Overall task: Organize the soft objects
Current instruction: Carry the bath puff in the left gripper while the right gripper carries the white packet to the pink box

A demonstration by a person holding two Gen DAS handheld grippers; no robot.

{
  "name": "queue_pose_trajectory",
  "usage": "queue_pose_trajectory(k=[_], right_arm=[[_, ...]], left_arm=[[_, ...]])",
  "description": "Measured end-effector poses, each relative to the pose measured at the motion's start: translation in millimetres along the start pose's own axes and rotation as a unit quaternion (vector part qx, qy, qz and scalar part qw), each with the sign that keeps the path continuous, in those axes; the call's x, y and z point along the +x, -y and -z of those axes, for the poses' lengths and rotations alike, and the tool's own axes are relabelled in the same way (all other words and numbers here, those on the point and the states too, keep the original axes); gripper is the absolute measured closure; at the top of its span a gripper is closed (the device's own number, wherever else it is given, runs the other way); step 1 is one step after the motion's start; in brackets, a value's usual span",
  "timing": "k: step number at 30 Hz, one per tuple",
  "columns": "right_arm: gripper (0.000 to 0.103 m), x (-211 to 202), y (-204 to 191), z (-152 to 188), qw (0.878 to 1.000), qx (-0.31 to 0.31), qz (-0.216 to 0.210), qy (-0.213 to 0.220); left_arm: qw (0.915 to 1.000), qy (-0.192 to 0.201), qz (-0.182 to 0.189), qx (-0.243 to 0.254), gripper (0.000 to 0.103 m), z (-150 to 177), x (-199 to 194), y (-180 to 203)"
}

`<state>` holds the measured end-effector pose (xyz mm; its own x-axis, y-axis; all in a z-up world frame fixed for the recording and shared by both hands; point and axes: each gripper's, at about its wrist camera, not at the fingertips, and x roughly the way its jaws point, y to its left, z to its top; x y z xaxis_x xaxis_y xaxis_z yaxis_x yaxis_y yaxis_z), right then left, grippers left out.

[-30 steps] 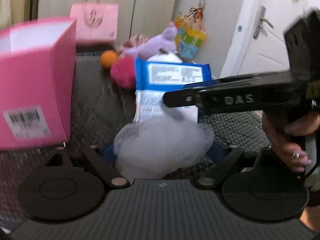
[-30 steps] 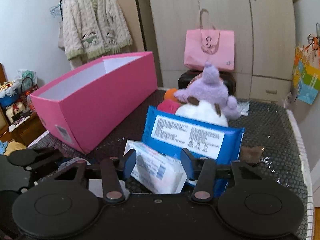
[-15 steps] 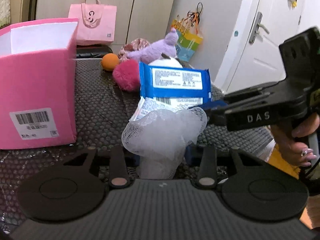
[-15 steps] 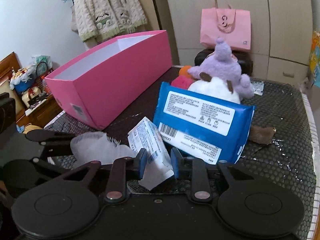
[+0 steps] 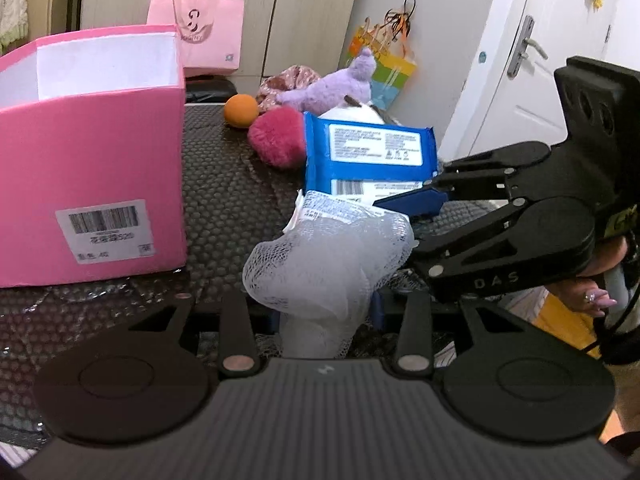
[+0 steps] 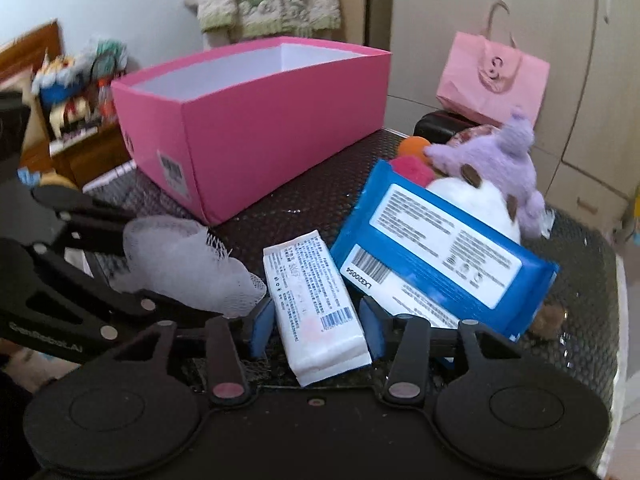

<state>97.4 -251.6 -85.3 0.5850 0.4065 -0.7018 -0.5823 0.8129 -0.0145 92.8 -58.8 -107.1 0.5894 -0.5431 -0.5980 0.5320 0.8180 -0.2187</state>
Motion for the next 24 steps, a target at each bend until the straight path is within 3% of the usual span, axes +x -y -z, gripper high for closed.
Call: queue_pose_trajectory(k=[4, 11, 18, 24], right_arm=[[0.048, 6, -5, 2, 1.0, -0.011, 0.004, -0.011], [0.041, 13, -3, 2, 1.0, 0.017, 0.003, 0.007], [0.054, 10, -9, 2, 0.999, 0.05, 0.01, 0.002], [0.056, -2, -13, 9, 0.997, 0.076, 0.025, 0.0]], left_arm=[[0.9998, -0.01, -0.017, -0.005, 0.064, 2, -6, -6], [0.9997, -0.009, -0.021, -0.007, 0.064, 5, -8, -6], [0.9996, -0.008, -0.023, -0.016, 0.064, 6, -12, -9], [0.9993, -0.007, -0.028, -0.023, 0.064, 7, -18, -12]])
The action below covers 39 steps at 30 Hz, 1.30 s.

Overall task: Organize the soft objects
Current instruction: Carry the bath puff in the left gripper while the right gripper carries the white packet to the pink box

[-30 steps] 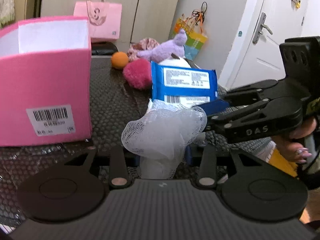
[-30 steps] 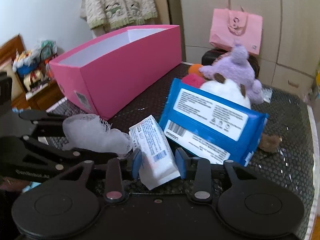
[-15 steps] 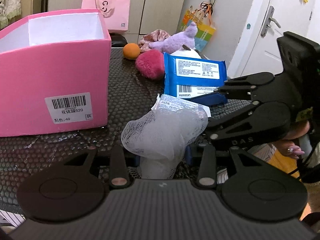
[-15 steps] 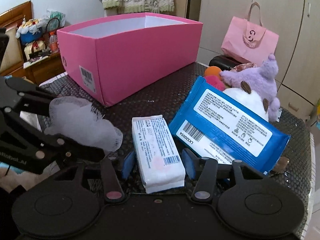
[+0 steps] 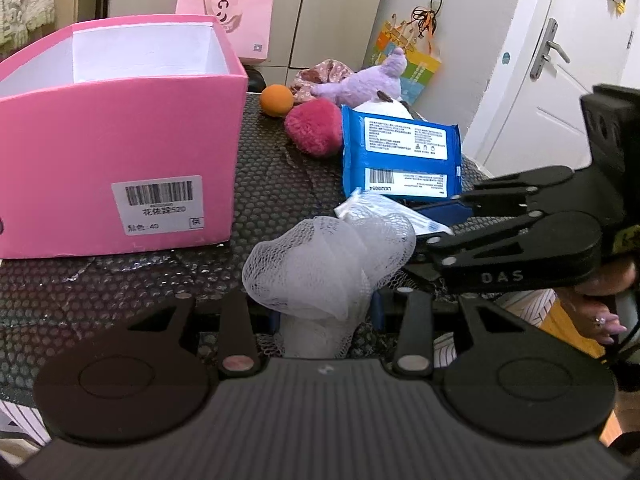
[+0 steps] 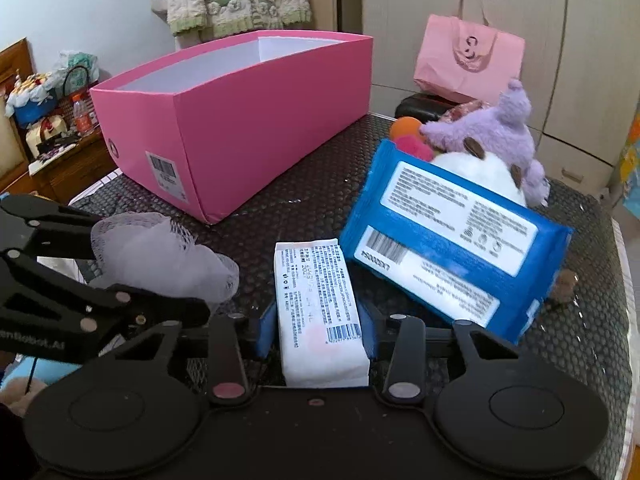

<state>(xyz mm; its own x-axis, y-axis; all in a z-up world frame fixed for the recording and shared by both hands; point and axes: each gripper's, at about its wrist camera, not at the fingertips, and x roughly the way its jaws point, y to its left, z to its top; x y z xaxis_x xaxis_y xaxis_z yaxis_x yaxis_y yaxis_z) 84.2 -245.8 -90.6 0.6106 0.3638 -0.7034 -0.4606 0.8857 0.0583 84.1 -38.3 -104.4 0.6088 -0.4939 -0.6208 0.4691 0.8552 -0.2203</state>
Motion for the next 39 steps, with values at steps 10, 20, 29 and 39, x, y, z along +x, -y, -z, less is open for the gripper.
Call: queue_pose_trajectory(k=[10, 20, 29, 39], right_arm=[[0.056, -23, 4, 9, 0.999, 0.045, -0.004, -0.002], [0.056, -38, -20, -10, 0.997, 0.031, -0.047, -0.044], [0.056, -52, -46, -26, 0.991, 0.035, -0.113, -0.06], [0.056, -47, -75, -57, 0.985, 0.03, -0.151, -0.079]], left_arm=[[0.9996, -0.014, -0.02, -0.015, 0.064, 4, -13, -9], [0.9988, -0.044, -0.02, 0.001, 0.064, -2, -40, -24], [0.9949, -0.1, 0.007, -0.009, 0.064, -19, -67, -50], [0.9917, -0.123, 0.037, 0.001, 0.064, -32, -99, -70]])
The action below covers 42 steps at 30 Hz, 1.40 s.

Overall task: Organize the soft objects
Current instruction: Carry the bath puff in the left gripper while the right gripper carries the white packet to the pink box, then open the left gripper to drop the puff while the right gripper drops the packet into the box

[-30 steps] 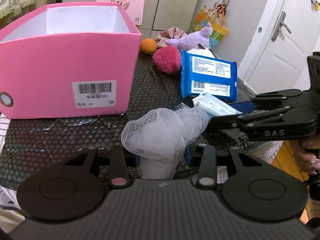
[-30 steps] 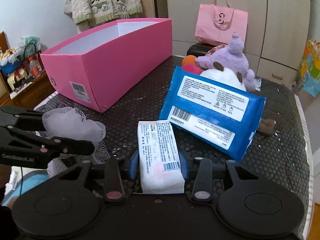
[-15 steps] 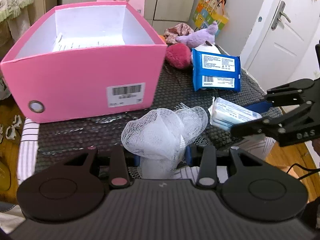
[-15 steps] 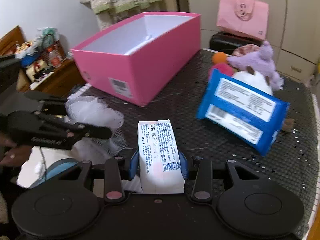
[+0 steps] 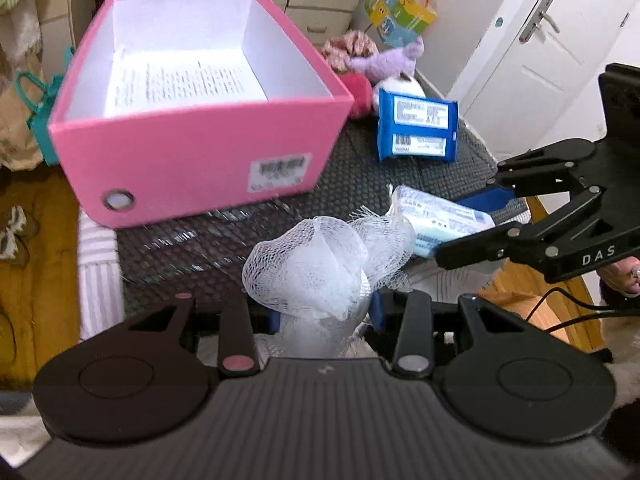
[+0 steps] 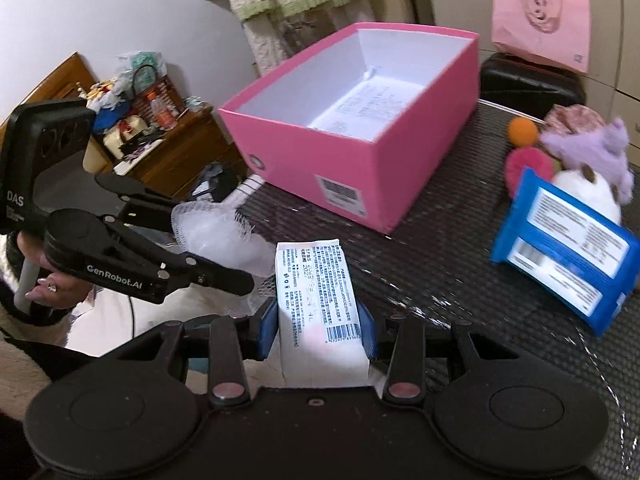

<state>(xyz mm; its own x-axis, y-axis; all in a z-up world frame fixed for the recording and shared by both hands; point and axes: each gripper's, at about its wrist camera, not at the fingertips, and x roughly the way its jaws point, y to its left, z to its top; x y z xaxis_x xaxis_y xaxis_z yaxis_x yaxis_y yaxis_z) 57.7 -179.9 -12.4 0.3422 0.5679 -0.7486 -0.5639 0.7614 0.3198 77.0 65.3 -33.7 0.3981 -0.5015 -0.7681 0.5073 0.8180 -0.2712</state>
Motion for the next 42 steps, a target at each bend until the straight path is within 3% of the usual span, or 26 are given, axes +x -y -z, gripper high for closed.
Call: queue_pose_trajectory(k=[11, 16, 22, 25, 27, 30, 39, 42], right_arm=[[0.056, -20, -28, -57, 0.997, -0.046, 0.014, 0.057], [0.056, -21, -34, -88, 0.993, -0.068, 0.03, 0.091], [0.056, -6, -35, -127, 0.989, -0.092, 0.065, 0.099], [0.056, 12, -30, -148, 0.985, -0.102, 0.099, 0.094], [0.056, 27, -24, -159, 0.983, -0.113, 0.116, 0.085], [0.056, 50, -12, -170, 0.985, -0.132, 0.101, 0.055], [0.056, 97, 11, -174, 0.984, -0.147, 0.101, -0.001], [0.056, 107, 10, -172, 0.982, -0.157, 0.103, -0.017]], left_arm=[[0.9977, 0.041, -0.011, 0.053, 0.064, -36, -43, -9], [0.9965, 0.048, -0.003, 0.068, 0.064, -63, -42, -19], [0.9952, 0.045, -0.025, 0.083, 0.06, -105, -26, -39], [0.9951, 0.029, -0.062, 0.072, 0.06, -125, 1, -55], [0.9961, 0.014, -0.062, 0.062, 0.06, -134, 16, -69], [0.9963, -0.007, -0.066, 0.054, 0.06, -142, 35, -84], [0.9902, -0.041, -0.084, 0.104, 0.06, -138, 60, -84], [0.9892, -0.037, -0.091, 0.108, 0.052, -136, 60, -85]])
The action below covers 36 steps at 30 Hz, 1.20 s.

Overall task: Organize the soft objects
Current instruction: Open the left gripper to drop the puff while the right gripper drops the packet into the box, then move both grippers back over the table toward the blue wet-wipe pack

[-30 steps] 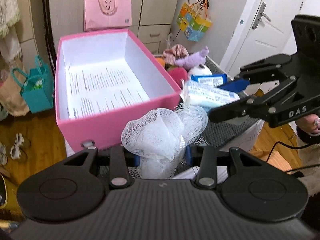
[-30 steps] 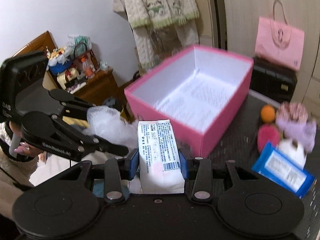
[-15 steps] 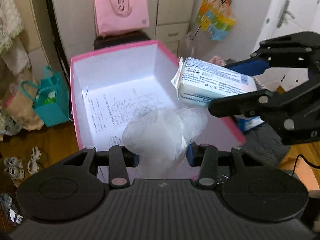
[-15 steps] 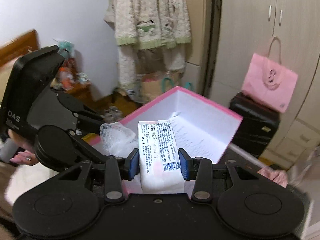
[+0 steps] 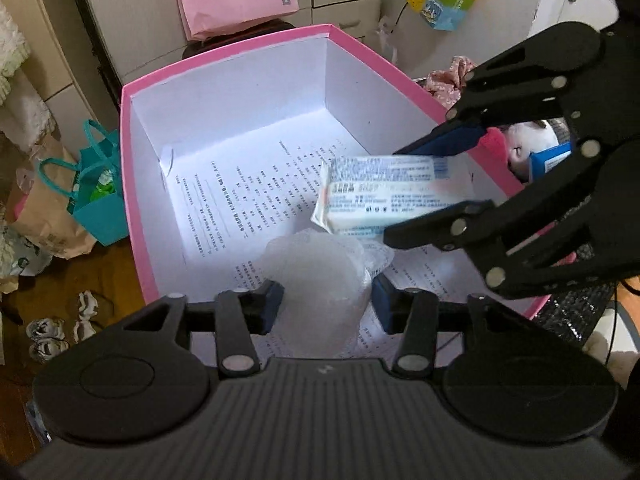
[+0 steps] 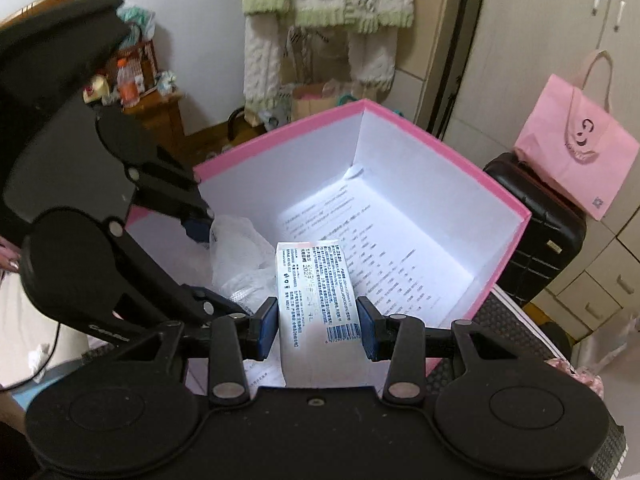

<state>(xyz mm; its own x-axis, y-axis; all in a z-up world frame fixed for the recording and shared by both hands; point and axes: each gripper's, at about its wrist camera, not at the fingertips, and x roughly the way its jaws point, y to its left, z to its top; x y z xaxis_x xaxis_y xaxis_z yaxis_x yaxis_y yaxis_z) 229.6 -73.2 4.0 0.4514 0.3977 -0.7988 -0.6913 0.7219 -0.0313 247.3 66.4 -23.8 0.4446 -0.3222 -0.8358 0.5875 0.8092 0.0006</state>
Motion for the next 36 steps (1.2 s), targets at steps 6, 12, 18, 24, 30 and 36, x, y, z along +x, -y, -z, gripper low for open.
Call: queue_pose_trajectory(k=[6, 12, 18, 24, 30, 36], right_arm=[[0.054, 6, -8, 5, 1.0, -0.013, -0.007, -0.012], [0.049, -18, -4, 5, 0.999, 0.013, -0.023, 0.017], [0.049, -63, -2, 12, 0.997, 0.053, -0.041, 0.045], [0.049, -98, -7, 24, 0.995, 0.069, -0.051, 0.057], [0.049, -132, -22, 42, 0.994, 0.064, -0.048, 0.076], [0.048, -163, -43, 64, 0.994, 0.046, -0.043, 0.094]], left_arm=[[0.9989, 0.029, -0.03, 0.022, 0.037, 12, -20, 10], [0.9975, 0.056, -0.043, -0.007, 0.034, 15, -49, 4], [0.9956, 0.08, -0.043, -0.023, 0.033, 18, -85, 5], [0.9936, 0.096, -0.057, -0.014, 0.032, 19, -110, 23], [0.9924, 0.104, -0.065, 0.008, 0.029, 29, -127, 47], [0.9917, 0.105, -0.066, 0.032, 0.025, 43, -139, 74]])
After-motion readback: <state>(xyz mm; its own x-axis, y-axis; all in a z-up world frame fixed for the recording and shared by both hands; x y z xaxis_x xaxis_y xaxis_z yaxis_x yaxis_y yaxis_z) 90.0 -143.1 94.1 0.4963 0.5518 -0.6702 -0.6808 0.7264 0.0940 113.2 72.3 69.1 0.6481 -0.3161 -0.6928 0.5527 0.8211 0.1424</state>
